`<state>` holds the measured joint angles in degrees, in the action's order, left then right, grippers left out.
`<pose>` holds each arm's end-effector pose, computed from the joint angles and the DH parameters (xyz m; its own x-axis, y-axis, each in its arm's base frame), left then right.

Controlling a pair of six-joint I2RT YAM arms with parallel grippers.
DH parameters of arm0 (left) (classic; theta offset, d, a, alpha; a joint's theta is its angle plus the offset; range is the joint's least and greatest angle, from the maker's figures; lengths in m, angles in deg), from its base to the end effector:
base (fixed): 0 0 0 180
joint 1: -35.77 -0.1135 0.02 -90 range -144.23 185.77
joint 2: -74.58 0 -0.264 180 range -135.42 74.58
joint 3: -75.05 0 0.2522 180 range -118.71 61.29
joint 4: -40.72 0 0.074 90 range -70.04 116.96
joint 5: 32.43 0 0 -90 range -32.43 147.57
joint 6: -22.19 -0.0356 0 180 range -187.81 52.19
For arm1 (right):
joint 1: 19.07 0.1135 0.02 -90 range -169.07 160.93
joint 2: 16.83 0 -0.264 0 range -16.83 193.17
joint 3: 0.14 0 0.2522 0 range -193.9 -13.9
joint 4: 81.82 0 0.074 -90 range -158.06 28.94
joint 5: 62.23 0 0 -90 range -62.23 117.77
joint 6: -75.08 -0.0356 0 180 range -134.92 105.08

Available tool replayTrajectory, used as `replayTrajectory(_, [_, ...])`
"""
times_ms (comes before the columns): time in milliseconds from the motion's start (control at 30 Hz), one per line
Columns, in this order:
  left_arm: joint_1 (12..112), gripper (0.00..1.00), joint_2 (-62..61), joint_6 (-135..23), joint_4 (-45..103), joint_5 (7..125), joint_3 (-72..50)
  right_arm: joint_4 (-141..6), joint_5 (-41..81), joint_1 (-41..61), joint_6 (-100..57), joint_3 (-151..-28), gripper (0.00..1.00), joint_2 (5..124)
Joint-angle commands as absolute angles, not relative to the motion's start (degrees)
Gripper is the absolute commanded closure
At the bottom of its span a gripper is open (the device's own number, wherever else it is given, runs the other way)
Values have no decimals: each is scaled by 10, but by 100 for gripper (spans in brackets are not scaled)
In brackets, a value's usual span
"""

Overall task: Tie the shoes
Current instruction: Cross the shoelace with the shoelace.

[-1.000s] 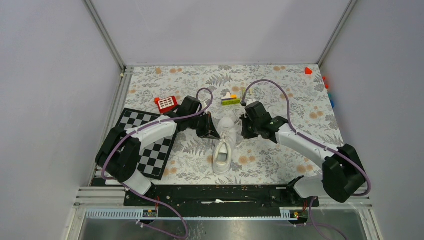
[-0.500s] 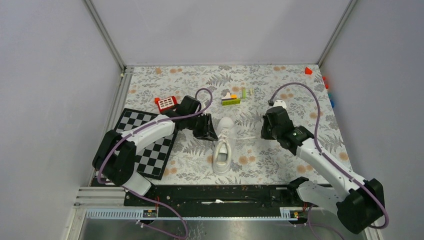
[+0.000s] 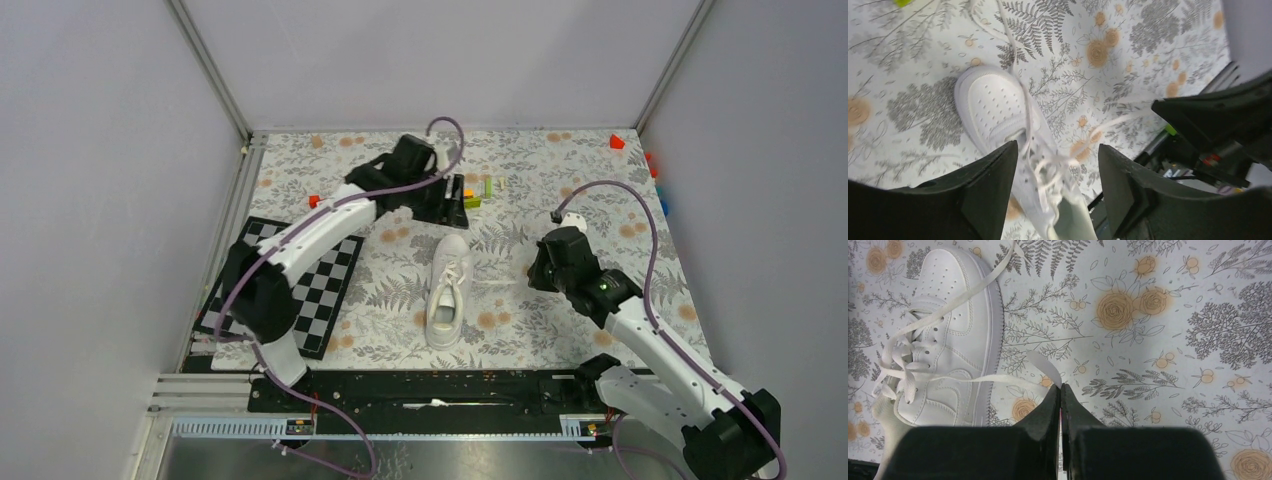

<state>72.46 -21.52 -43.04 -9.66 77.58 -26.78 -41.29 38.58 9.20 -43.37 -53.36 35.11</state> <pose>0.2938 -0.2341 0.3257 -0.8287 0.1265 -0.5452 0.4509 0.7280 -0.5164 0.1738 0.0859 0.2581 -0.6506 0.1814 -0.7374 -0.0311 0.9639 0.2646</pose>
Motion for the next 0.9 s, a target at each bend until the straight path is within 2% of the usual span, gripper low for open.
replayTrajectory(0, [760, 36, -310, -483, -152, 722, -339, -410, 369, 90, -458, -522, 100, 326])
replayTrajectory(267, [819, 36, -436, -534, -235, 641, -466, -409, 356, 90, -469, -507, 100, 315])
replayTrajectory(433, [843, 36, -462, -544, -249, 592, -478, -413, 355, 89, -471, -503, 100, 313])
replayTrajectory(567, [848, 42, -472, -535, -249, 556, -482, -413, 354, 89, -468, -504, 100, 315])
replayTrajectory(733, [850, 56, -475, -525, -235, 551, -479, -412, 353, 90, -467, -502, 100, 313])
replayTrajectory(867, [850, 58, -483, -526, -235, 555, -477, -412, 355, 90, -463, -499, 100, 309])
